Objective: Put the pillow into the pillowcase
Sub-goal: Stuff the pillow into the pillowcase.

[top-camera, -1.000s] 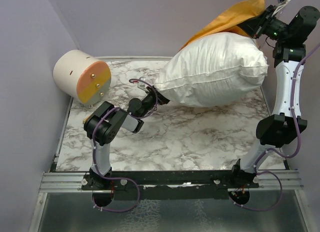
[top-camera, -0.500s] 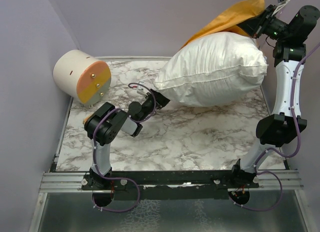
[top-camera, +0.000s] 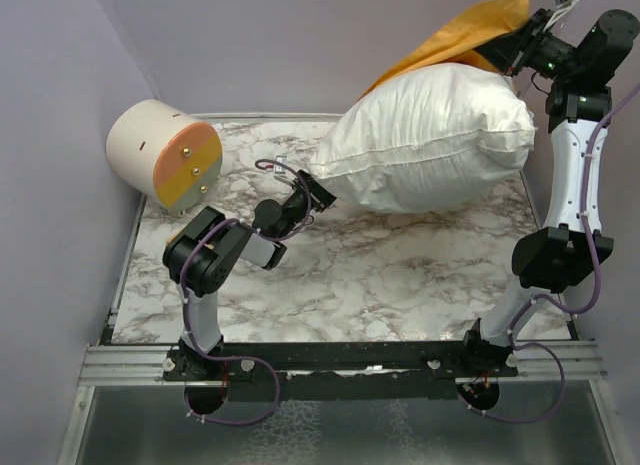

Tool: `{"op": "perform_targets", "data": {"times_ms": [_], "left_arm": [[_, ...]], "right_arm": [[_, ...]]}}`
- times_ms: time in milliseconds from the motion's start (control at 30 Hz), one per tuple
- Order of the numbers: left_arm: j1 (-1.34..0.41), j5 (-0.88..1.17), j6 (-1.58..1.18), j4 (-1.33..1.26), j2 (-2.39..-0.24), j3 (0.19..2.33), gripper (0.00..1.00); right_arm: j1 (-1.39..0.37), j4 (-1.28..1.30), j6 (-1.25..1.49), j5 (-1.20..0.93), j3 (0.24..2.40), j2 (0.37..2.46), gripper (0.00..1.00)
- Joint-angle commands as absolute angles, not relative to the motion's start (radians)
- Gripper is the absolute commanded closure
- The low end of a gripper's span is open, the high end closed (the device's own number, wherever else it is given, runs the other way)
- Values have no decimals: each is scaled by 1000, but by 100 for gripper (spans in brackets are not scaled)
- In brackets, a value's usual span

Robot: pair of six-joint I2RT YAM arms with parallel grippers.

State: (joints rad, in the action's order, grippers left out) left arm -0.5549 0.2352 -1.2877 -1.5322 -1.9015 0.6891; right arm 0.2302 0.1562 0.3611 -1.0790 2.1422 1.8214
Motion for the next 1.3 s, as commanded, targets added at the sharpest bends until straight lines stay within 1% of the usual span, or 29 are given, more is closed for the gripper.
{"op": "perform_targets", "data": {"times_ms": [0,133,267,333,367,400,433,467,500,567,667,767,867,933,1033,1100,1200,1267], "left_arm": [[-569,217,-1335,-1779,-1954,761,18],[-584,191,-1358,-1779,-2012,846,20],[-600,160,-1390,-1779,-2077,940,27],[-603,146,-1394,-1779,-2095,966,34],[-603,143,-1394,-1779,-2099,979,39],[-603,143,-1394,-1779,-2101,989,47],[-603,147,-1391,-1779,-2101,999,60],[-603,151,-1390,-1779,-2100,1007,80],[-603,157,-1388,-1779,-2094,1007,89],[-602,169,-1363,-1781,-2073,989,99],[-584,203,-1278,-1779,-2006,923,100],[-529,267,-1209,-1778,-1921,879,100],[-418,312,-1197,-1774,-1821,866,100],[-345,343,-1190,-1725,-1742,900,100],[-282,391,-1079,-1522,-1589,1024,100],[-270,413,-951,-1291,-1502,1146,100],[-267,404,-755,-987,-1428,1360,100],[-259,378,-659,-812,-1442,1515,100]], "right_arm": [[232,42,389,-1063,2220,1795,100],[232,40,389,-1065,2217,1797,99],[232,40,386,-1066,2209,1794,99],[232,39,382,-1066,2200,1790,99],[232,39,380,-1066,2195,1789,100],[232,40,378,-1067,2193,1788,99],[232,41,374,-1066,2191,1787,100],[232,43,372,-1066,2190,1787,99],[232,43,372,-1066,2189,1787,100],[232,44,370,-1066,2190,1788,100],[232,66,347,-1063,2202,1786,100],[232,120,284,-1066,2248,1788,100],[232,168,240,-1109,2329,1794,100],[232,175,235,-1143,2381,1791,100],[232,209,206,-1152,2473,1780,100],[232,207,185,-1136,2489,1747,100],[232,157,229,-1158,2440,1693,100],[227,20,409,-1263,2336,1654,100]]}}
